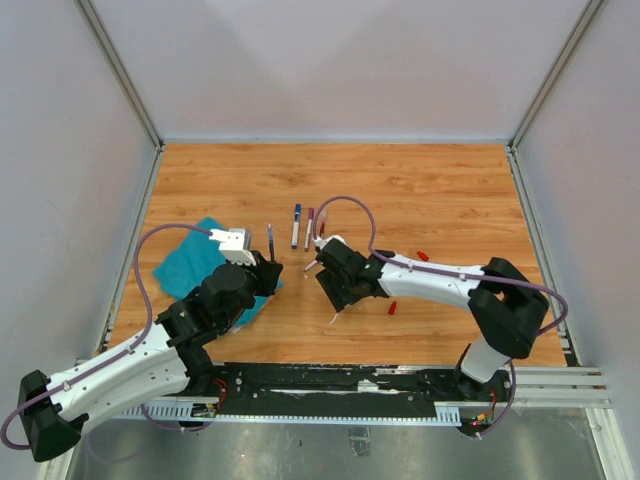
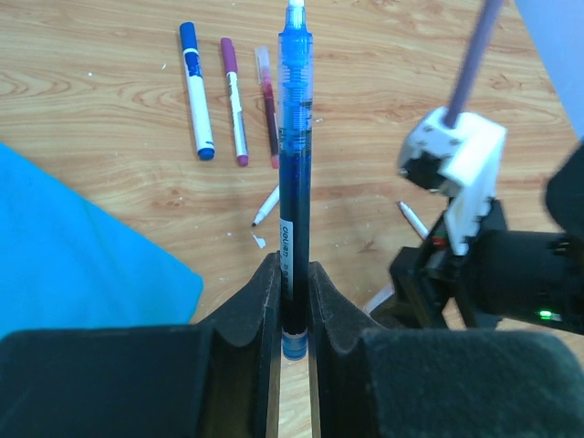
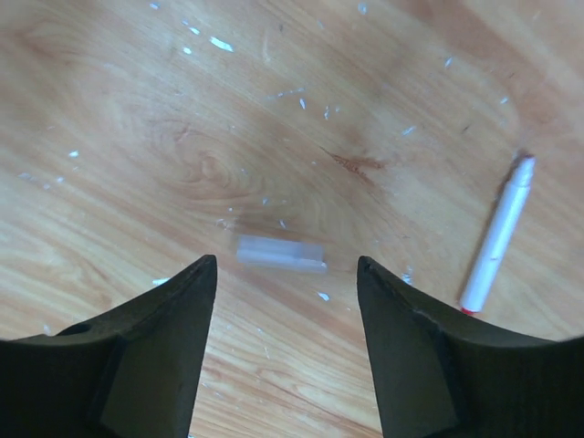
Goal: Insert the pens into the pen caps
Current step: Place the pen cap at the center of the board, then insert the pen cap onto the pen.
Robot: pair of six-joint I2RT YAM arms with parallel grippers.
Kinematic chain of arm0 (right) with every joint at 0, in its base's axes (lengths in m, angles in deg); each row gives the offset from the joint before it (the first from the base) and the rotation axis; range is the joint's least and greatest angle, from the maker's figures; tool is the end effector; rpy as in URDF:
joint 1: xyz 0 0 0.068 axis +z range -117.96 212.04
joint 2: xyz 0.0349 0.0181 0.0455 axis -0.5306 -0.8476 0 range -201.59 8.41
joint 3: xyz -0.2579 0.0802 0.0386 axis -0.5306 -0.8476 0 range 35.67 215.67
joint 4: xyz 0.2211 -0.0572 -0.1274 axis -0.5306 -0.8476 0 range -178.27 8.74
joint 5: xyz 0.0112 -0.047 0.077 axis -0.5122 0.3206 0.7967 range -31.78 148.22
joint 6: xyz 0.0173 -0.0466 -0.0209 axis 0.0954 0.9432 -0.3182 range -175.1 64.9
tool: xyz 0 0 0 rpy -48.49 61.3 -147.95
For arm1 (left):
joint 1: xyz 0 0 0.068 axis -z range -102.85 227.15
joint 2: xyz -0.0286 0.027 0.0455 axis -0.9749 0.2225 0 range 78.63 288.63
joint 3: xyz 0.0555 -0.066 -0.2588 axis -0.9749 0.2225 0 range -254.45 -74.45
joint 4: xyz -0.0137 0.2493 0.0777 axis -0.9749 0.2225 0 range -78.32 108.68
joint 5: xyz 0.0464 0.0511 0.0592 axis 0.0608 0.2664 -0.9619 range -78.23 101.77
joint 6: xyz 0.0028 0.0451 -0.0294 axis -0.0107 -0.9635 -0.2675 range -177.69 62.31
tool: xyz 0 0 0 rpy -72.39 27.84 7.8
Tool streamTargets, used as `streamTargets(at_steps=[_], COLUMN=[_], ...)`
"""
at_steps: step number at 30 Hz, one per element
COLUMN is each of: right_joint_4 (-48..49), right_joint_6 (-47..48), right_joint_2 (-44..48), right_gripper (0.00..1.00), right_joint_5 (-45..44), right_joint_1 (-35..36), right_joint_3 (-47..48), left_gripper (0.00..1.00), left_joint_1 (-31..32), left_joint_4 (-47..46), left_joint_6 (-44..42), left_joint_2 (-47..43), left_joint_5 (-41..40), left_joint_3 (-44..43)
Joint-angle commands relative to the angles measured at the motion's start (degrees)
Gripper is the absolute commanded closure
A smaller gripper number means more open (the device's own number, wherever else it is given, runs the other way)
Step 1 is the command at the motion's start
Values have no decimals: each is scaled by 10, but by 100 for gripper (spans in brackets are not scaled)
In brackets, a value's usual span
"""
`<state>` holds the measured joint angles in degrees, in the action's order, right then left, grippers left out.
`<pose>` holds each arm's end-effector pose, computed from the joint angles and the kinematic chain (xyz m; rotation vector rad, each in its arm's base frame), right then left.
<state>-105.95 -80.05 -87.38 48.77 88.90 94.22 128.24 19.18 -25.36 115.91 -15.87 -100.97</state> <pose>0.1851 0.2726 0.1793 -0.6765 2.5659 0.2684 0.1147 -0.1157 0.2535 -0.0232 1.8888 -0.5533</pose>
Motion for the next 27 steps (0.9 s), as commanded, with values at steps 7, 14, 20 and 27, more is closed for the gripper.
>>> streamTargets(at_steps=[7, 14, 20, 27], right_joint_4=[28, -23, -27, -27], right_joint_6=[309, 401, 413, 420], right_joint_2=[102, 27, -22, -34], right_gripper=[31, 34, 40, 42], right_joint_5=[96, 153, 140, 134], right_joint_1=[4, 4, 4, 4], right_joint_3=[-44, -8, 13, 20], left_gripper=[100, 100, 99, 99], left_joint_1=[3, 3, 3, 3], left_joint_4=[-1, 5, 20, 31], left_joint_6=[-10, -10, -8, -2], left_joint_2=[-8, -12, -36, -56], left_joint_5=[-26, -32, -42, -54], left_joint_3=[-16, -18, -15, -8])
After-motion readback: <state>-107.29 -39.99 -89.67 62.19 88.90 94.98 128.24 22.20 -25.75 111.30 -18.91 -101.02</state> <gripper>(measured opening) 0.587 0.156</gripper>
